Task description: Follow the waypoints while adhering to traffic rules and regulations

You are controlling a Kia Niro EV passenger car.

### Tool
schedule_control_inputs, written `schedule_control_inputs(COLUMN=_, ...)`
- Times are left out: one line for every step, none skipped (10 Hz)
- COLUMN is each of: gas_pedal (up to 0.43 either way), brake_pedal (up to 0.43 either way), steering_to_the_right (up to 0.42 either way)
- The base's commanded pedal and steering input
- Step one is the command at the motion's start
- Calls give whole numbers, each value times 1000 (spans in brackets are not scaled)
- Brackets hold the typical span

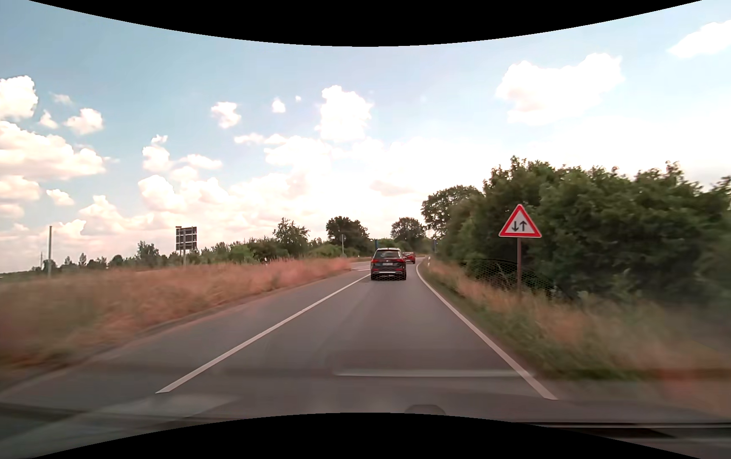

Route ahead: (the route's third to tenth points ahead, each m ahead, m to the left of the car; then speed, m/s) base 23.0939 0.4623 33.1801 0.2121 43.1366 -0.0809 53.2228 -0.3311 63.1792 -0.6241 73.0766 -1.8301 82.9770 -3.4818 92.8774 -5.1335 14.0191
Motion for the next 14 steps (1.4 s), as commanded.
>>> schedule_control_inputs(gas_pedal=0, brake_pedal=0, steering_to_the_right=2)
schedule_control_inputs(gas_pedal=0, brake_pedal=0, steering_to_the_right=1)
schedule_control_inputs(gas_pedal=0, brake_pedal=0, steering_to_the_right=2)
schedule_control_inputs(gas_pedal=0, brake_pedal=0, steering_to_the_right=1)
schedule_control_inputs(gas_pedal=0, brake_pedal=0, steering_to_the_right=2)
schedule_control_inputs(gas_pedal=0, brake_pedal=0, steering_to_the_right=2)
schedule_control_inputs(gas_pedal=0, brake_pedal=0, steering_to_the_right=2)
schedule_control_inputs(gas_pedal=0, brake_pedal=0, steering_to_the_right=2)
schedule_control_inputs(gas_pedal=0, brake_pedal=0, steering_to_the_right=2)
schedule_control_inputs(gas_pedal=0, brake_pedal=0, steering_to_the_right=2)
schedule_control_inputs(gas_pedal=0, brake_pedal=0, steering_to_the_right=2)
schedule_control_inputs(gas_pedal=0, brake_pedal=0, steering_to_the_right=2)
schedule_control_inputs(gas_pedal=0, brake_pedal=0, steering_to_the_right=2)
schedule_control_inputs(gas_pedal=0, brake_pedal=0, steering_to_the_right=2)
